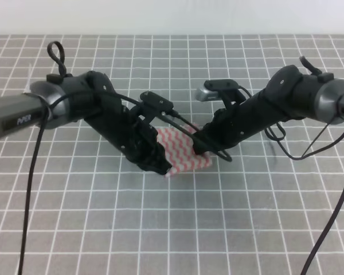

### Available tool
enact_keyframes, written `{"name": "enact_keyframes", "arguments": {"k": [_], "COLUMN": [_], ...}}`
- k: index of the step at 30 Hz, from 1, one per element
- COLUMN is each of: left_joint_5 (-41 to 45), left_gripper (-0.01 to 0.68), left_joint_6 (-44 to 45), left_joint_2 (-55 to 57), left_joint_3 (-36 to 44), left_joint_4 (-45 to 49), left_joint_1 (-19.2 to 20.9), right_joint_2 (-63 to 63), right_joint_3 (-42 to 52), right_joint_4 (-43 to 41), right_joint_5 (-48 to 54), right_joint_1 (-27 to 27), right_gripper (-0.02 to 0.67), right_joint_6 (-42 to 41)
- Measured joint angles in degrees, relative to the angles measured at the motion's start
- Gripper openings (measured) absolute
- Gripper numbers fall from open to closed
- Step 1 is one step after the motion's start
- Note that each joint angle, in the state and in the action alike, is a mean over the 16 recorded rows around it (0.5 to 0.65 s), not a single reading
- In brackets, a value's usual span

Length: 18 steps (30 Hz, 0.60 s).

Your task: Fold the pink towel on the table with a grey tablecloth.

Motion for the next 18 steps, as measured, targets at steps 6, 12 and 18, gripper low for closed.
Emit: {"name": "enact_keyframes", "arguments": {"k": [6, 12, 18], "left_joint_5": [-0.49, -3.71, -8.05], "left_gripper": [0.0, 0.0, 0.0], "left_joint_6": [-0.97, -5.19, -13.35], "left_joint_2": [-3.72, -12.9, -26.09], "left_joint_3": [0.0, 0.17, 2.06], "left_joint_4": [2.67, 7.95, 16.46], "left_joint_1": [0.03, 0.07, 0.11], "right_joint_2": [-5.09, -14.62, -27.8], "right_joint_3": [0.0, 1.45, 7.61], "right_joint_4": [-0.47, -0.92, -0.58], "right_joint_5": [-1.41, -5.08, -12.8], "right_joint_1": [-0.44, -0.88, -1.18], "right_gripper": [-0.016, -0.016, -0.016], "right_joint_6": [0.35, 1.02, 1.62]}}
